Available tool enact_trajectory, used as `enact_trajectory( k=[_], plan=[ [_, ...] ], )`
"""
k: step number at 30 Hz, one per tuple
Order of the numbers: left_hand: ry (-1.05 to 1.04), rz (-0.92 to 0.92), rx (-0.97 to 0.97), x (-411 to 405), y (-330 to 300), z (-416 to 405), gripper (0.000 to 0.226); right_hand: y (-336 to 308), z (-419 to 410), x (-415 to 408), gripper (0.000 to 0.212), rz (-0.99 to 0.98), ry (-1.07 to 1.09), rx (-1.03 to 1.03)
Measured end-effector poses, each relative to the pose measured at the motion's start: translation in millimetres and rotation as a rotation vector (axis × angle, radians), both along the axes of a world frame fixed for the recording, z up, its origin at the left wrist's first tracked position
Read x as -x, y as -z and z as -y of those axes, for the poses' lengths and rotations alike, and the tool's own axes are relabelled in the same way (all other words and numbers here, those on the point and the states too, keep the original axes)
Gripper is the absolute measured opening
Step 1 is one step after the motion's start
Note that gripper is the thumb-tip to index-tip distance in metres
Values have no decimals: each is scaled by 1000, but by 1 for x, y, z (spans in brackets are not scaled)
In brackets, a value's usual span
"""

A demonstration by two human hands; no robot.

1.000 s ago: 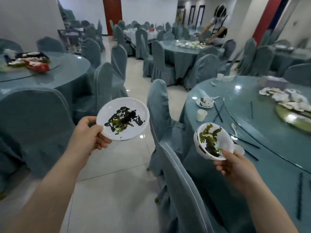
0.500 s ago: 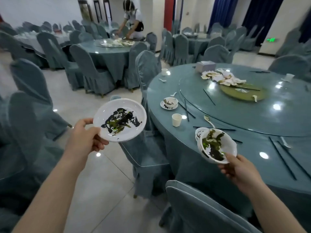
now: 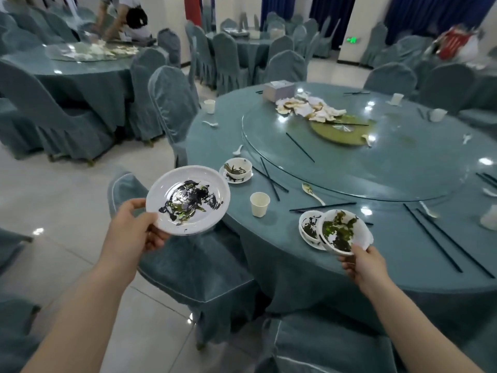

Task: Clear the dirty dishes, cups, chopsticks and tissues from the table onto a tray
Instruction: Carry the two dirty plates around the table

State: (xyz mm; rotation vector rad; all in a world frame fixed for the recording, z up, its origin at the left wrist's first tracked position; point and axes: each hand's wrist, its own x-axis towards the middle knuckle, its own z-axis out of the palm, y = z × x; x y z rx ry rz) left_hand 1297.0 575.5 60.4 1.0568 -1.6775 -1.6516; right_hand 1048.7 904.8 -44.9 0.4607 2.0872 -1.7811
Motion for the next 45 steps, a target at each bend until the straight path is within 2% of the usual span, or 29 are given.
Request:
enact_trajectory(
  k=[5,11,17,24,29,35,39,45],
  plan=[
    [65,8,6,36,13,40,28,22,45,37,18,1,62,-86],
    [150,20,-4,61,21,91,26,42,76,55,19,88,138,-118],
    [285,-12,-43,88,22,133,27,49,93,56,20,146,119,-176],
    [408,43,-50,108,36,152,26,67,96,61,30,87,154,-474],
    [434,93,-27,125,39,166,27,78,107,69,34,290,177,-359],
    [458,152,-62,154,43,156,26,83,107,82,32,303,351,-85],
    [528,163,-74,189,49,134,25,66,98,79,25,242,341,11],
    [718,198,-111,247,69,73,27,31,54,68,19,124,314,-34]
  ],
)
